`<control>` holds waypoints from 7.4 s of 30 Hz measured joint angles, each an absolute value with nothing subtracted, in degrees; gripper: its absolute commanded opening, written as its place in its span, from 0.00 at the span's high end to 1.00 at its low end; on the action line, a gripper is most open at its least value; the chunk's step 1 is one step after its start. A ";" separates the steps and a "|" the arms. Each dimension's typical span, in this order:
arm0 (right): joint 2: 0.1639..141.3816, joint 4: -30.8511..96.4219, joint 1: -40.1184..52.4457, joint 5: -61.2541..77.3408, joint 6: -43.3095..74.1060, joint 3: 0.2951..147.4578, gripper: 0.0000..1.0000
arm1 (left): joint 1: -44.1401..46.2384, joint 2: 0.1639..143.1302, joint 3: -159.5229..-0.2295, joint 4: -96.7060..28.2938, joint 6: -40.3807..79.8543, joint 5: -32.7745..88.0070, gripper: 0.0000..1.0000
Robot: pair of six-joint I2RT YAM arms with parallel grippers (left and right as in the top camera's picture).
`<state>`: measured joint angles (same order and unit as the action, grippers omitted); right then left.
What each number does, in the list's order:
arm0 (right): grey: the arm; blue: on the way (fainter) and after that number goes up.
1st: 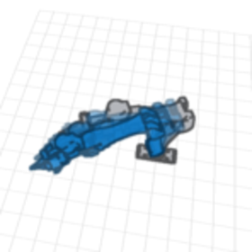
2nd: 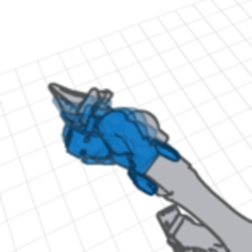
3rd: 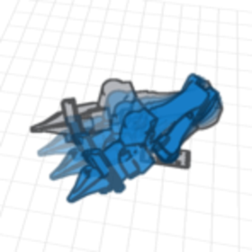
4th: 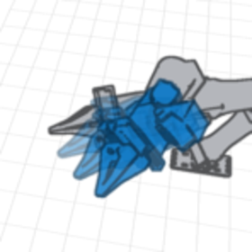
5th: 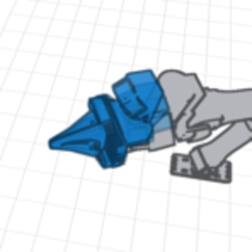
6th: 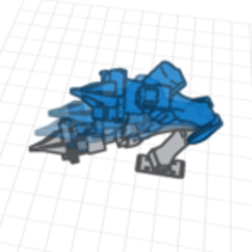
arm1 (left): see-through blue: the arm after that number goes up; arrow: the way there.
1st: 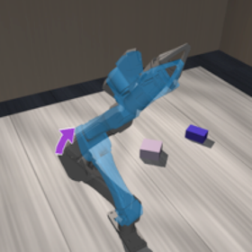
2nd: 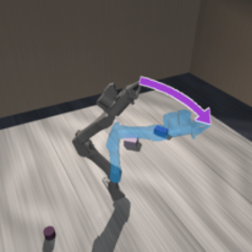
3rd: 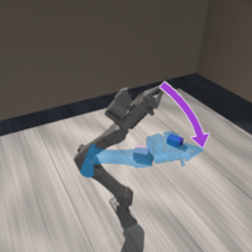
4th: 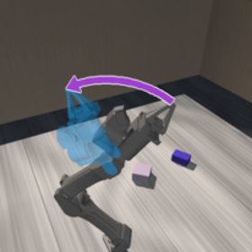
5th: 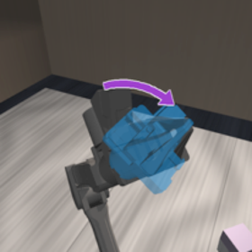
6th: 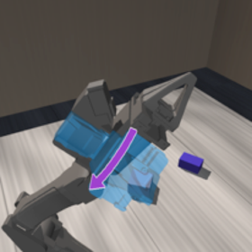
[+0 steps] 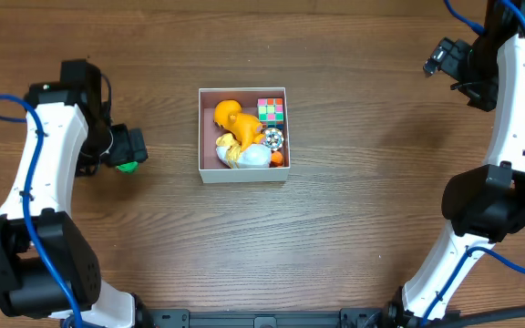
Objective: Pack container
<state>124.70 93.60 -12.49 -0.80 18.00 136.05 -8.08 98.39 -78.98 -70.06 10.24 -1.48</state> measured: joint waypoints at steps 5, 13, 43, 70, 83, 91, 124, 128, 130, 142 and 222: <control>124.70 93.58 -12.49 -0.78 18.02 136.05 0.00 | -8.38 98.45 -74.22 -60.38 5.48 -0.56 0.00; 124.70 93.58 -12.49 -0.78 18.00 136.05 0.00 | -8.38 99.61 -73.63 -55.51 3.92 -0.14 0.00; 124.70 93.60 -12.49 -0.78 18.02 136.05 0.00 | -8.38 112.57 -73.52 -47.72 4.29 -4.08 0.00; 124.70 93.58 -12.49 -0.78 18.00 136.05 0.00 | -8.38 113.49 -73.65 -46.74 4.40 -3.14 0.05; 124.70 93.56 -12.49 -0.78 18.02 136.05 0.00 | -8.40 113.71 -73.65 -46.94 4.51 -1.06 0.25; 124.70 93.62 -12.49 -0.80 18.04 136.05 0.00 | -8.40 113.71 -73.65 -46.92 4.54 -1.04 0.38; 124.70 93.56 -12.49 -0.78 18.02 136.05 0.00 | 0.23 115.66 -108.05 -68.38 4.03 3.84 0.47; 124.70 93.58 -12.49 -0.78 18.02 136.05 0.00 | 7.31 115.63 -109.23 -68.31 3.99 4.51 0.46; 124.70 93.56 -12.49 -0.78 18.04 136.05 0.00 | 11.42 115.63 -109.23 -68.16 3.99 4.51 0.46; 124.70 93.58 -12.49 -0.78 18.04 136.05 0.00 | 20.53 115.66 -107.94 -66.89 4.05 2.11 0.44; 124.70 93.56 -12.49 -0.78 18.04 136.05 0.00 | 20.38 73.91 -116.44 -96.68 13.63 -8.08 0.00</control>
<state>124.70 93.56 -12.49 -0.78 18.04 136.05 20.38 73.91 -116.44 -96.68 13.63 -8.08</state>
